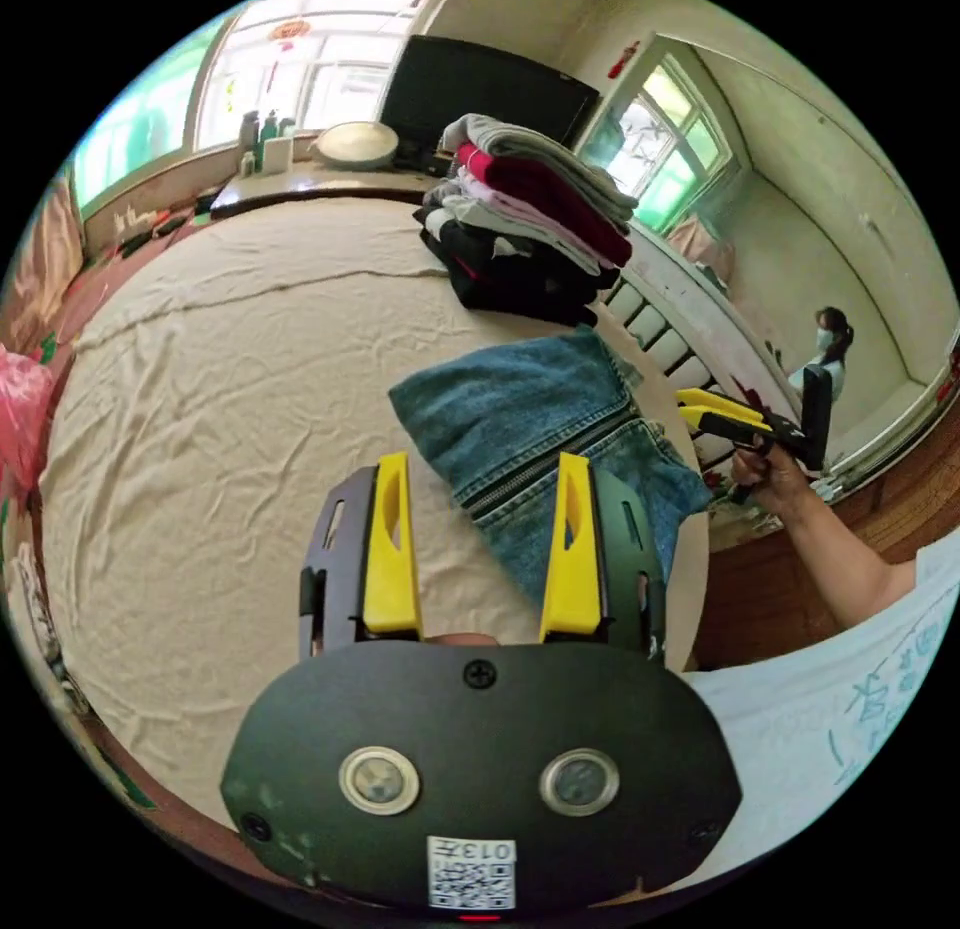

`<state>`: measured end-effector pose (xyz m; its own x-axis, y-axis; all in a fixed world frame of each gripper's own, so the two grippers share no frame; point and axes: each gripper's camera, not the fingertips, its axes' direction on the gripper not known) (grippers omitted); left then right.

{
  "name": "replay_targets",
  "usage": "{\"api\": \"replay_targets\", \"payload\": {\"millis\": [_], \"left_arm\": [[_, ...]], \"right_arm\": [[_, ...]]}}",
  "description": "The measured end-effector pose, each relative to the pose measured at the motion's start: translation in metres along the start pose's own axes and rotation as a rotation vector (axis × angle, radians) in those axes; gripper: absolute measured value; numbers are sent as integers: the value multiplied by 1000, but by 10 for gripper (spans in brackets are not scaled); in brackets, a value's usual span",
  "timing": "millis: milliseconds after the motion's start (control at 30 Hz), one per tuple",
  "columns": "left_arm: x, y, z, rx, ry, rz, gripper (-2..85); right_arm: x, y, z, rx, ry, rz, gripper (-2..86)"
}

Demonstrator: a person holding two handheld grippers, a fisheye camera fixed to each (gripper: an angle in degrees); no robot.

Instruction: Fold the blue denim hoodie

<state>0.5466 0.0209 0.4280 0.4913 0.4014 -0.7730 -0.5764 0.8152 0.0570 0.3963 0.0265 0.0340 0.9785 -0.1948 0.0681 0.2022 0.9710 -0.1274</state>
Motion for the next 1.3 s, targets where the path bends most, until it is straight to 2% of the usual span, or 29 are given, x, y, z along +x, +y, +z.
{"api": "replay_targets", "payload": {"millis": [167,267,400,633,700,833,900,1033,1200,1300], "left_arm": [[-62,-12,36,-82,300,-189,230],[-71,-27,50,-132,317,-162,235],[-82,-45,68,-201,348,-148,236],[-106,-77,82,-248,394,-156,231],[-110,-83,81,-240,395,-151,225],[-120,-95,83,-226,409,-164,219],[-125,-101,85,-234,432,-191,216],[-111,-121,74,-242,330,-133,206],[-118,-127,76,-223,360,-201,218],[-122,-133,80,-241,371,-219,214]], "right_arm": [[73,-8,35,-135,-239,146,206],[93,-14,51,-192,-273,153,233],[123,-18,61,-215,-465,212,235],[143,-27,59,-234,-563,206,232],[137,-32,54,-245,-485,142,226],[142,-37,58,-284,-464,170,208],[136,-44,54,-291,-448,126,173],[119,-49,41,-281,-333,65,150],[136,-44,47,-261,-437,192,176],[128,-48,49,-276,-430,160,154]]}}
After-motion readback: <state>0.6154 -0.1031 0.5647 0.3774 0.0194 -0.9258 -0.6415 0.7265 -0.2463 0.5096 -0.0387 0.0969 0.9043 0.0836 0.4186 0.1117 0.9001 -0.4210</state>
